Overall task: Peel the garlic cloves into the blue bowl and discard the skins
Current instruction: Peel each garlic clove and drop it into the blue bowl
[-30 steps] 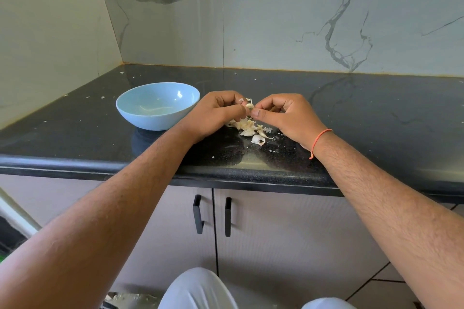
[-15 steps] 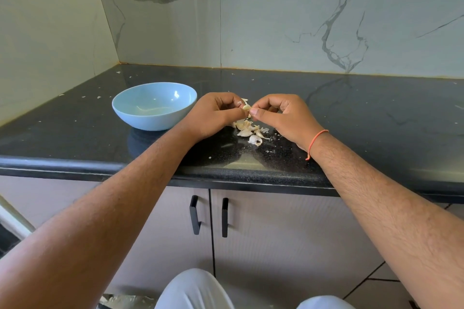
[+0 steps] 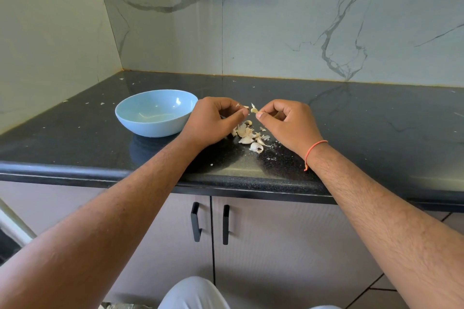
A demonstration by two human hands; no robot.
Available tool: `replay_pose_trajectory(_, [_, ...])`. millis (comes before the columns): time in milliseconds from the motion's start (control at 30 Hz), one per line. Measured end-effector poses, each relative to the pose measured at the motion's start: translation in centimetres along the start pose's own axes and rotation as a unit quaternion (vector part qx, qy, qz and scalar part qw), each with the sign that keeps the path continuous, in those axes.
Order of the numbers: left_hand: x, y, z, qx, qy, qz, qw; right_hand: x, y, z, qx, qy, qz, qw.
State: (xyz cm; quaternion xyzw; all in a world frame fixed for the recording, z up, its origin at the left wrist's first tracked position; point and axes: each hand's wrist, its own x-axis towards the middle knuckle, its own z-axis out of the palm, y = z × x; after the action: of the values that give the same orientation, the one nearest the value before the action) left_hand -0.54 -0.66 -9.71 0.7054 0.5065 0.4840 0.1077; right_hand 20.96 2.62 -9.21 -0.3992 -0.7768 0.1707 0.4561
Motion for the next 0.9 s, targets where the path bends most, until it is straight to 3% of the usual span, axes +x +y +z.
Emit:
replay_pose_trajectory(300, [0.10,-0.27,0.12,-0.008,-0.044,0.014,0.999,-0.41,-0.38,-0.05,-0.061,0.000,-0.068,0.996])
replay_pose_trajectory(900, [0.19,-0.16,0.09,-0.002,-0.069,0.027,0.997,-0.09,-0.32,-0.30,0.001,0.015,-0.023,1.000])
